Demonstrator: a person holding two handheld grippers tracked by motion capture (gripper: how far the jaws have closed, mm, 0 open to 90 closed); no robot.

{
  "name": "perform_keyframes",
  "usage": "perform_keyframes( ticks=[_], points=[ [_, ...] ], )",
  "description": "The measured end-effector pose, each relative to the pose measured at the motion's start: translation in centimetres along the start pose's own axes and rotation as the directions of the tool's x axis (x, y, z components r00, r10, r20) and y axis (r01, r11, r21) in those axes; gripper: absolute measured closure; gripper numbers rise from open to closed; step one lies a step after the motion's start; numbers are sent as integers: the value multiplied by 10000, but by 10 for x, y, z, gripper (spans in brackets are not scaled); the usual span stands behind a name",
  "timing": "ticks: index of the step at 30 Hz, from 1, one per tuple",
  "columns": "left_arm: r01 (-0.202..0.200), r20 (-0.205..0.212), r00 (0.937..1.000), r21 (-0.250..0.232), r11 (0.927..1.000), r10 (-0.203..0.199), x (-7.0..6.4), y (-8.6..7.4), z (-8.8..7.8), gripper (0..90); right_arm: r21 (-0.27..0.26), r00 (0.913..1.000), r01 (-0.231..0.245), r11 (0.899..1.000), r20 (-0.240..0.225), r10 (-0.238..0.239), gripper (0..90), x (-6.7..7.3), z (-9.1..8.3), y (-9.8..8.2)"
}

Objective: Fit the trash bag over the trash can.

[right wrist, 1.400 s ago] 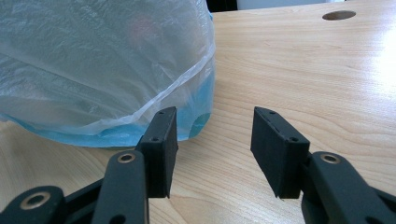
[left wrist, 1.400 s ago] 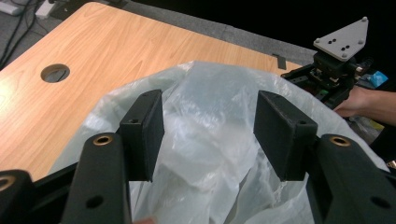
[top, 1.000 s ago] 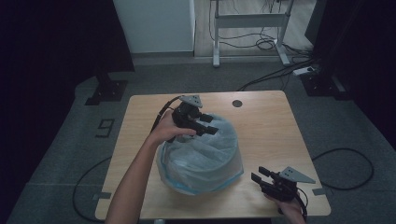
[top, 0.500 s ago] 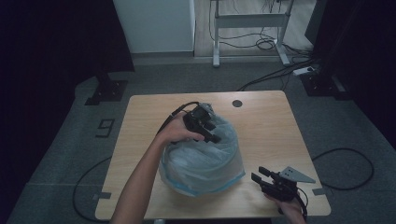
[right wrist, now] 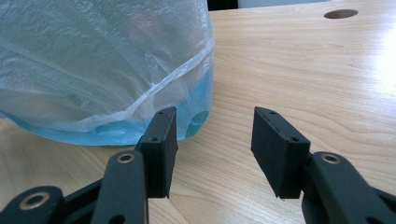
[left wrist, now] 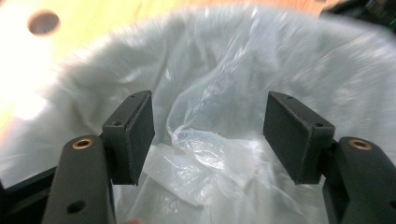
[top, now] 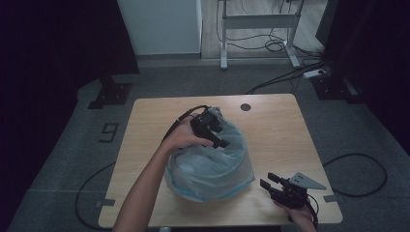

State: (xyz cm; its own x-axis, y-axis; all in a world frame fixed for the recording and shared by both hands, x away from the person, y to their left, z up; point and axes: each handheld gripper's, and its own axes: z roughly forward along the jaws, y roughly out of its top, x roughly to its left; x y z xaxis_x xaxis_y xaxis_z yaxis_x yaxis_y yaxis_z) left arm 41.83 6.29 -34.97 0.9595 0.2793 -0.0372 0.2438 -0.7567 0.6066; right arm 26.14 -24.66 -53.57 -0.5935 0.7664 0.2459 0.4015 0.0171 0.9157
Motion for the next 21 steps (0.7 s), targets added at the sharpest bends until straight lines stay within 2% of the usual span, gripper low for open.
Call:
perform_keyframes(
  ticks=[5, 8, 15, 21],
  points=[
    [53, -9, 10000, -886, 9961, -54, -4, -9, -28, 333, 5, 10000, 26, 10000, -2, -26, 493, 1, 1, 0],
    [119, 8, 9999, -1163, 9931, -119, -8, -17, -39, 333, 33, 10000, 41, 10000, -4, -41, 492, 1, 1, 0],
    [299, -159, 9994, -1070, 9938, -318, -13, -43, -56, 332, 56, 10000, 54, 10000, -13, -54, 490, 3, 2, -1],
    [530, -151, 9984, -1094, 9926, -550, -12, -57, -58, 331, 171, 9998, 157, 9997, -85, -156, 489, 6, 7, -2]
  ],
)
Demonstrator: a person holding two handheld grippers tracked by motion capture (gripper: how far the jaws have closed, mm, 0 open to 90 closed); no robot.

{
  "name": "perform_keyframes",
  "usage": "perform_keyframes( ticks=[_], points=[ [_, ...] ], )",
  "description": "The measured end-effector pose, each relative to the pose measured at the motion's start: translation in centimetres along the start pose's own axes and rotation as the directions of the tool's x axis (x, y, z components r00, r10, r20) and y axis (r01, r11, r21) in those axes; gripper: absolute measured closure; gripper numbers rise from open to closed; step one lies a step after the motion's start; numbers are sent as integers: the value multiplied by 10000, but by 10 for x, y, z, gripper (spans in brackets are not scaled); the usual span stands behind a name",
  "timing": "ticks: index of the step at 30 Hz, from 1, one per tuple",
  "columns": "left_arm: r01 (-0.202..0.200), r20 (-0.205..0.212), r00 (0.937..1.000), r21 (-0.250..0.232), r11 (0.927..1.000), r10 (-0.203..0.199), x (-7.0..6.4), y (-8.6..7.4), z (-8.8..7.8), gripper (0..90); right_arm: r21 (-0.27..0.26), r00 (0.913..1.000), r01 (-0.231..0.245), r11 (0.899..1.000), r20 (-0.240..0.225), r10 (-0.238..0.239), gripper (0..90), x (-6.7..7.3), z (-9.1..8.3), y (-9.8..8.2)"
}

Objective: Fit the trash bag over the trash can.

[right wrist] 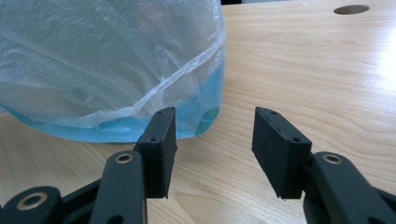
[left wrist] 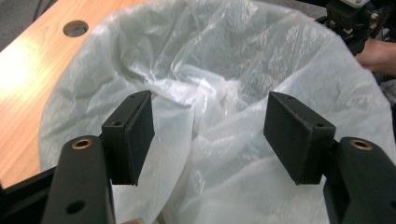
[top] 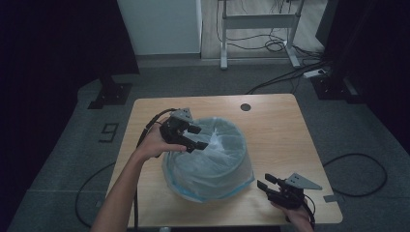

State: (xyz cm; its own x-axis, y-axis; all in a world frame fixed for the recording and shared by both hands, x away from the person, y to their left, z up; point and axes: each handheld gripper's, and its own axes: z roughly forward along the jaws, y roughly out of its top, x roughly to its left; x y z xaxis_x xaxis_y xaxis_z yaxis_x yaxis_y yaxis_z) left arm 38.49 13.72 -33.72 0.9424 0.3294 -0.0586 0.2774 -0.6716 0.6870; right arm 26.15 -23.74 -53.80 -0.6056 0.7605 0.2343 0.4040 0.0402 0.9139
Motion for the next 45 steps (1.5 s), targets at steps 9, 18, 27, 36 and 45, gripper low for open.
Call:
perform_keyframes(
  ticks=[9, 18, 27, 36, 45],
  points=[
    [359, -38, 9994, 1302, 9908, -357, 11, -10, 18, 347, 36, 10000, -24, 10000, 11, 24, 488, -1, 0, 0],
    [423, -394, 9986, 2228, 9739, -343, 13, -5, 30, 347, -9, 10000, -51, 10000, 33, 51, 487, -3, -1, 0],
    [151, -519, 9986, 2238, 9745, -35, 7, -4, 31, 352, -3, 10000, -19, 10000, 50, 19, 486, -3, -2, 0],
    [-81, -574, 9982, 1091, 9940, 144, -4, -3, 9, 346, -14, 9999, -67, 10000, 77, 67, 484, -4, -2, 1],
    [-325, -53, 9995, 218, 9992, 326, -24, -8, -8, 345, -30, 9999, -53, 10000, 103, 53, 484, -4, -3, 0]
  ],
)
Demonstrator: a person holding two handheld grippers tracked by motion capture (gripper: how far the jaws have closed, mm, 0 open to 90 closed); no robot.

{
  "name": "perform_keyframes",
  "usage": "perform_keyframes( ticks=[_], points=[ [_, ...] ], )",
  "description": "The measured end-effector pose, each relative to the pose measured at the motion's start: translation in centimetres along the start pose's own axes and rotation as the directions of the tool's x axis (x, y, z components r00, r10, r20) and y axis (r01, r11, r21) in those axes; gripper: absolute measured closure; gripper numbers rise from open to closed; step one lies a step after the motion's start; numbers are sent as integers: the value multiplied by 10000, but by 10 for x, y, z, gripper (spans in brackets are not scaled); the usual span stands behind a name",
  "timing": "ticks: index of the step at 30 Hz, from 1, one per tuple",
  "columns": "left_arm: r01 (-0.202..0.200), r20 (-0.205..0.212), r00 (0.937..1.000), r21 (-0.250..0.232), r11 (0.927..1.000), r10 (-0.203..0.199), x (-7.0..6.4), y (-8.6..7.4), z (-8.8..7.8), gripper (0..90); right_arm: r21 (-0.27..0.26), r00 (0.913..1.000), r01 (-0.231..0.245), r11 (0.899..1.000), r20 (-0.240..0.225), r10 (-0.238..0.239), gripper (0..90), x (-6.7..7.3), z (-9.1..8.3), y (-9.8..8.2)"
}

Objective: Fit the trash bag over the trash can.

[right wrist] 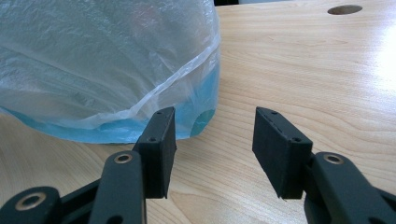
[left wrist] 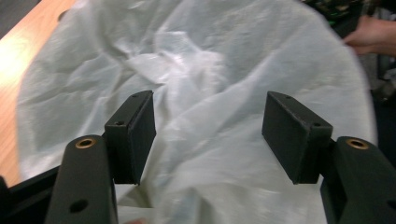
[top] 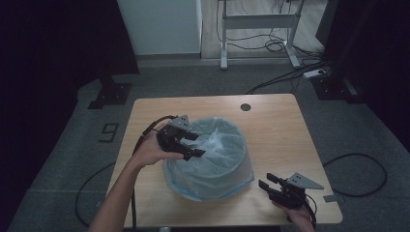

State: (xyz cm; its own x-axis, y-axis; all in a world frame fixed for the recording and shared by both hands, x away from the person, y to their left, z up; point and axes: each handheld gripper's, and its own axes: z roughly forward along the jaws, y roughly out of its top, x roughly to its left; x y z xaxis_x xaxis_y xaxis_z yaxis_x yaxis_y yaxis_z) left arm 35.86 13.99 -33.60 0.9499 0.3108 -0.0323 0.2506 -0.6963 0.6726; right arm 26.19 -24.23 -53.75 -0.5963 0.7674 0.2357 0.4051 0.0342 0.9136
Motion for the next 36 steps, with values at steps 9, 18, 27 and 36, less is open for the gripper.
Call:
perform_keyframes(
  ticks=[9, 18, 27, 36],
  points=[
    [-520, 217, 9985, 776, 9956, 505, -14, 7, 10, 345, 49, 10000, 40, 10000, -66, -39, 484, 2, 3, 0],
    [-620, 296, 9979, 1892, 9800, 575, -13, 13, 36, 350, 21, 10000, 9, 10000, -51, -9, 484, 0, 1, 1],
    [-608, 338, 9979, 1828, 9813, 555, -12, 11, 37, 348, -30, 10000, -11, 10000, -24, 10, 484, -1, 0, 1],
    [-183, -34, 9998, 146, 9997, 183, -7, -1, 8, 330, -37, 10000, -18, 10000, 7, 18, 484, -1, 0, 1]
  ],
)
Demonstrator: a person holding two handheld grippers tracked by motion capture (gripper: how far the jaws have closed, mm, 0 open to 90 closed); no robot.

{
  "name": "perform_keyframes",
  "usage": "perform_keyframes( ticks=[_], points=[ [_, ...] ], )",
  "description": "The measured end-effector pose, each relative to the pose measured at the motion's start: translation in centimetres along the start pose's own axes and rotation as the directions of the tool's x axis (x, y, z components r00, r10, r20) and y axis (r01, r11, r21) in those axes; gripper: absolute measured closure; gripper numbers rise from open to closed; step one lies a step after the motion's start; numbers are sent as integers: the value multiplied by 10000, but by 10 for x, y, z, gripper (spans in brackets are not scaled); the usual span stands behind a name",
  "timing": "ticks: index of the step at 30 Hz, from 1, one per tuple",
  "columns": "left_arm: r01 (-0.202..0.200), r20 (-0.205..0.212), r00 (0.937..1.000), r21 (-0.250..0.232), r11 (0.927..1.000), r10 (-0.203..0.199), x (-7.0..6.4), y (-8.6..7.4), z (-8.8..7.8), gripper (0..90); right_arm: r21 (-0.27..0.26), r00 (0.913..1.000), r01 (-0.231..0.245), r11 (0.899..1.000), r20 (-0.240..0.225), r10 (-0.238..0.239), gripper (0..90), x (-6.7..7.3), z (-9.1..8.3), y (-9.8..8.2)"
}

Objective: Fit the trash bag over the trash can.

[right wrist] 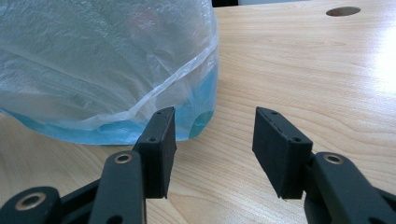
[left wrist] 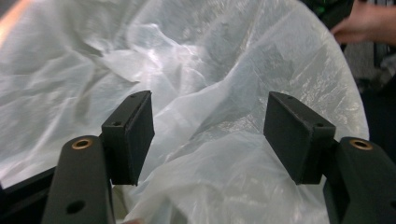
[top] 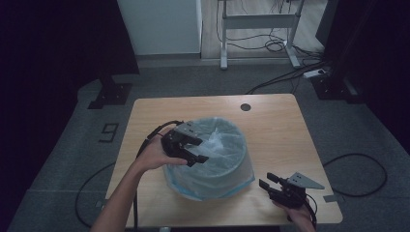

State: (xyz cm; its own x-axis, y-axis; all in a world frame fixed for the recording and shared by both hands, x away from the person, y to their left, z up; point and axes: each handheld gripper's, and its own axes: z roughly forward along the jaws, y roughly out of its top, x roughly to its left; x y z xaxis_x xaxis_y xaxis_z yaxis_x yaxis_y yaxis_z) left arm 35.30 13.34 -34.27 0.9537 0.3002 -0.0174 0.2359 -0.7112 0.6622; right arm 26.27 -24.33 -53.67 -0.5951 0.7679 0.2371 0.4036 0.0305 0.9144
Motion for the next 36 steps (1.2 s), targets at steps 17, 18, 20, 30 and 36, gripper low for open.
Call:
perform_keyframes(
  ticks=[17, 18, 20, 30, 36],
  points=[
    [848, -1332, 9834, -2621, 9613, -1231, -5, -43, -27, 312, -32, 9999, -40, 10000, 102, 40, 480, -2, -1, 0],
    [872, -1365, 9823, -2710, 9586, -1279, -6, -45, -28, 312, -37, 9999, -40, 10000, 113, 41, 480, -2, -2, 0],
    [953, -1374, 9805, -2932, 9513, -1405, -7, -51, -31, 312, -47, 9999, -55, 10000, 121, 55, 480, -2, -2, 1],
    [1234, -1638, 9673, -3642, 9231, -1939, -13, -76, -41, 307, -26, 9999, -1, 10000, 141, 2, 480, -2, -1, 0],
    [1517, -1922, 9479, -4289, 8905, -2541, -21, -101, -50, 304, -17, 9998, 8, 10000, 187, -8, 480, -3, -2, 0]
  ],
)
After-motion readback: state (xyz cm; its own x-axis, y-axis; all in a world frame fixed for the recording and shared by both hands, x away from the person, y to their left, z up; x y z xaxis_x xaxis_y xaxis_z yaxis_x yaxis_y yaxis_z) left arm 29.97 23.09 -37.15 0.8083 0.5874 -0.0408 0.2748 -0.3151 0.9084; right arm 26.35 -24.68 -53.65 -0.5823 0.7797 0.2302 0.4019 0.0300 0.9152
